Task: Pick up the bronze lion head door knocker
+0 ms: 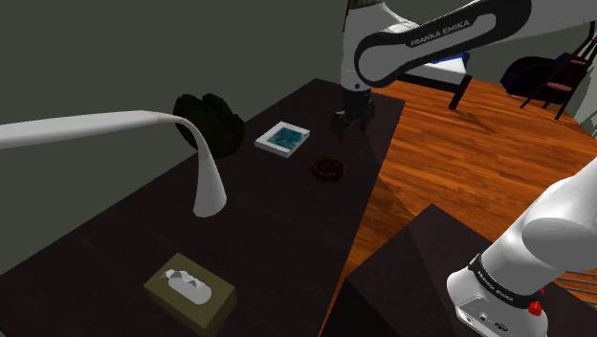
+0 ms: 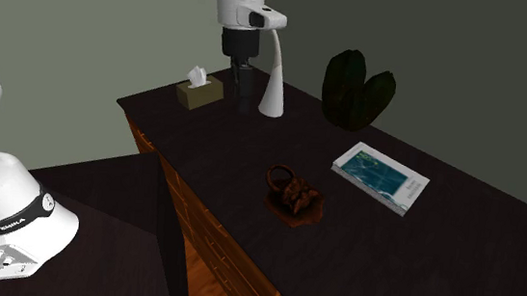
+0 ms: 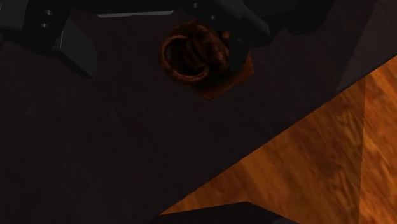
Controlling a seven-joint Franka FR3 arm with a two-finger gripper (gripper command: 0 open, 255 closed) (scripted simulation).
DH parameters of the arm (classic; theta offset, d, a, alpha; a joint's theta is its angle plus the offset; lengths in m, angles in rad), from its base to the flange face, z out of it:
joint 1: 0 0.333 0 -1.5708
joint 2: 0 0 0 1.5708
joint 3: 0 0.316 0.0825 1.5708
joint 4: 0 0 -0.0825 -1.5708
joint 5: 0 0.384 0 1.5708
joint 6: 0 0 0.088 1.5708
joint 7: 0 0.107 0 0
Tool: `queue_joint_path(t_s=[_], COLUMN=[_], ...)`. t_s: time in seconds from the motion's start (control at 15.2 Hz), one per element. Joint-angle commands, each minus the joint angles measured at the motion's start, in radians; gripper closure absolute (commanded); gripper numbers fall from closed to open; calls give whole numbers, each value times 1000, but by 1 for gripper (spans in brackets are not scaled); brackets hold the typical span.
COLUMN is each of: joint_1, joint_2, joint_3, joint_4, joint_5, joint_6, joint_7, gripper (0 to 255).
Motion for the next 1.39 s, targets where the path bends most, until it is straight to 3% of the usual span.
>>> queue_joint_path(t_s=[0.0, 0.92, 1.32], joint_1=[-3, 44, 51], joint_2=[83, 650, 715], joint_3=[7, -46, -57], joint_4=[37, 421, 437], joint_5=[-29, -198, -214], joint_6=[27, 77, 119], joint_7=[40, 242, 260], gripper=[0, 0, 0])
